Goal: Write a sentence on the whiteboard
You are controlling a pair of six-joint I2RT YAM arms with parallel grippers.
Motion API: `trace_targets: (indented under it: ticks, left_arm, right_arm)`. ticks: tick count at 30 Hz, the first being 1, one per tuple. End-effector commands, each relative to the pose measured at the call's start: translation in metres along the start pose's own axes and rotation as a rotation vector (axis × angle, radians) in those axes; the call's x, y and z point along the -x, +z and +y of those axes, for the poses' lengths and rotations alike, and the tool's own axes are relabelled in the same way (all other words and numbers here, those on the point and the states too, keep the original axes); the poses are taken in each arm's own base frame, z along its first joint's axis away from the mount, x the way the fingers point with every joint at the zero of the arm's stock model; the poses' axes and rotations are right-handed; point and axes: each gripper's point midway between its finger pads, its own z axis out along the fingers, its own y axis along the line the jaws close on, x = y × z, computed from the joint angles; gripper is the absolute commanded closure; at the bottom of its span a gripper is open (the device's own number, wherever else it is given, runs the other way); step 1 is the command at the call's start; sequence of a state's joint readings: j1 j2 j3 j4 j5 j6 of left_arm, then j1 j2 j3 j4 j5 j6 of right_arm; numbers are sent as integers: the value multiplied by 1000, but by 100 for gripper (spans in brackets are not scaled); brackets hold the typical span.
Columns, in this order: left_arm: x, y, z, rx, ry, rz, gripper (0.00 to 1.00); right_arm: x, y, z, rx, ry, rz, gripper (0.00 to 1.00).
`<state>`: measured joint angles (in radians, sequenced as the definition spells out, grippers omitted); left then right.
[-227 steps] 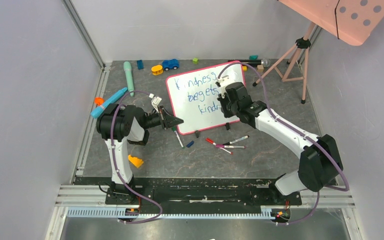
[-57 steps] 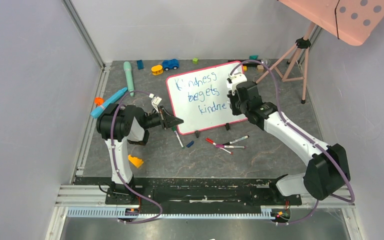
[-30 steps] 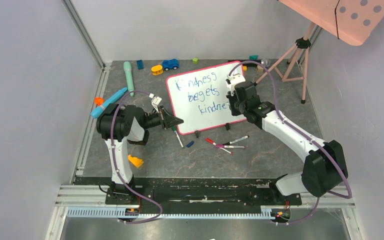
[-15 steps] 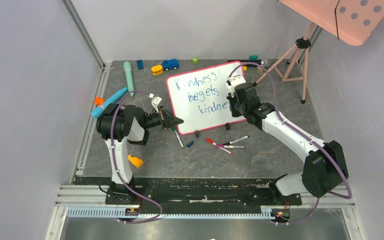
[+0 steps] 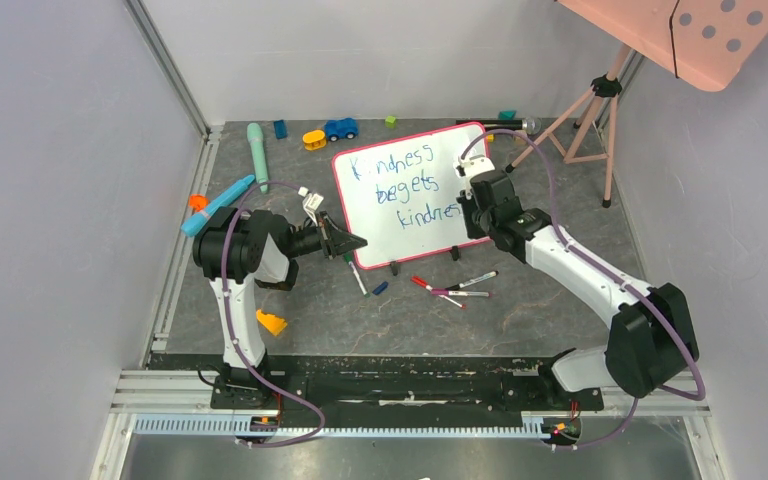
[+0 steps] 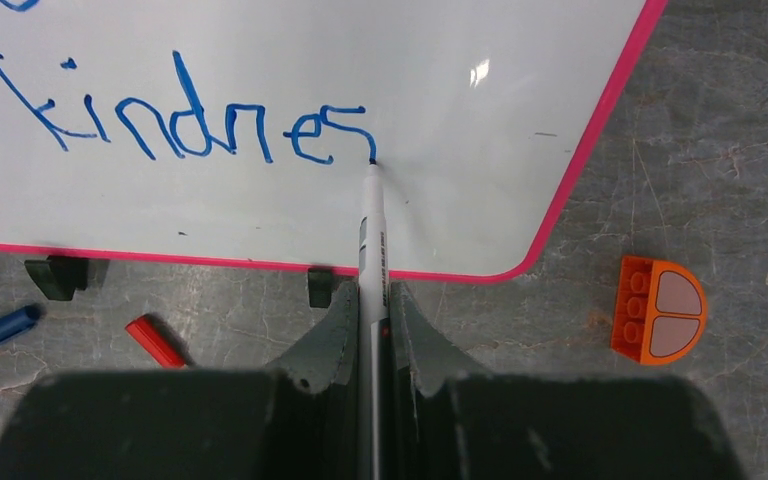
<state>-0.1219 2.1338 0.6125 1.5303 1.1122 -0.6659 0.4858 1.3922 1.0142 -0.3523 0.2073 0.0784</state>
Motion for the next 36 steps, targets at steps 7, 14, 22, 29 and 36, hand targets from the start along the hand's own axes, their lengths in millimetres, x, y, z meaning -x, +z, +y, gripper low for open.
trace_targets:
  ticks: [7,14,22,29,36]
  left_arm:
    - [2,-6,34,110,123,-57,95]
    - [2,-6,34,110,123,-58,95]
    - [2,-6,34,111,123,-58,96]
    - [1,-6,34,112,121,-58,95]
    - [1,-6,34,112,121,-58,95]
  right_arm:
    - [12,-5,14,91,38,-59,100]
    - [31,-18,12,111,64,-112,100]
    - [41,-25,-9,62,88,-132,100]
    - [43,-18,-22,21,89,-128,100]
    - [48,-13,-23,22,86,-130,100]
